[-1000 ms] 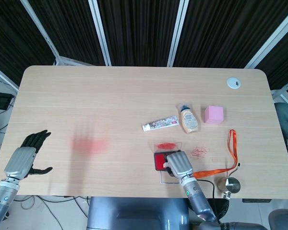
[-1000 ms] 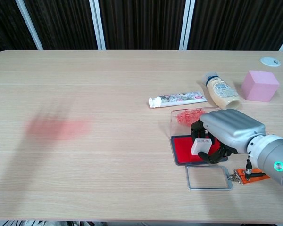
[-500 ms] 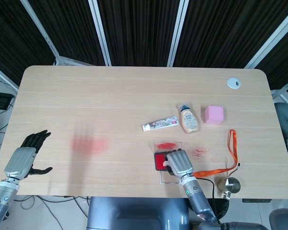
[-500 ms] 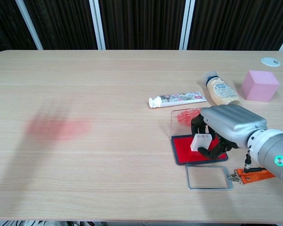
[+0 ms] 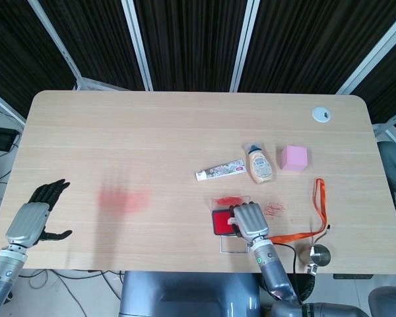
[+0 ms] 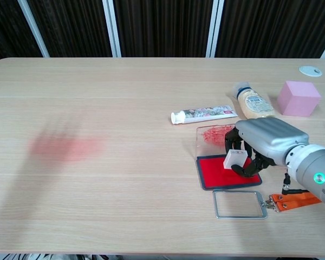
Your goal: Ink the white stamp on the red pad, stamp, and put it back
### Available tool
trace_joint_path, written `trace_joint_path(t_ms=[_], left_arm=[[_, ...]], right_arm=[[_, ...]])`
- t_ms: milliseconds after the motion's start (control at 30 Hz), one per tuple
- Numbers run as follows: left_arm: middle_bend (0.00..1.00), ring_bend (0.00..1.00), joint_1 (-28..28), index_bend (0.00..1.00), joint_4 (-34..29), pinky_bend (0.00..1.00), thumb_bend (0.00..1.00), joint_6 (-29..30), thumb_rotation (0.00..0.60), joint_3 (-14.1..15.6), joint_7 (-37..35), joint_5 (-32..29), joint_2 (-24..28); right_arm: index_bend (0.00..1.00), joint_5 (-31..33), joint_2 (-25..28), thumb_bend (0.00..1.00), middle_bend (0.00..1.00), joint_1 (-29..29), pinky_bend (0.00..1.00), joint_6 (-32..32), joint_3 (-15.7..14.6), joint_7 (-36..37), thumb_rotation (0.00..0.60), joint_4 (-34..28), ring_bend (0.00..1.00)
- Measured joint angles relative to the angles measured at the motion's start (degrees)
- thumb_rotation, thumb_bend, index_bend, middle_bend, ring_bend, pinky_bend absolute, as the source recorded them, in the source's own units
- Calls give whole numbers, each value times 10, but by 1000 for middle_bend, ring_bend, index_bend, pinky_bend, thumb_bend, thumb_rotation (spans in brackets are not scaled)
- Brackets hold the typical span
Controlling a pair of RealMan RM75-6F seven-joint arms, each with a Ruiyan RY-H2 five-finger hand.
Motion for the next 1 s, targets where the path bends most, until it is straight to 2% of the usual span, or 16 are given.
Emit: trace_joint_path(t_ms=[567, 1000], left_arm=[[0, 0, 0, 0, 0, 0, 11, 1, 600, 0, 1, 0, 0], [0, 0, 1, 0, 0, 0, 11, 2, 600, 0, 2, 0, -1]], right_arm=[[755, 4, -11, 611, 657, -3, 465, -2, -9, 7, 600, 16, 507], [755, -13, 19, 611, 657, -3, 465, 21, 1, 1, 600, -30, 507]])
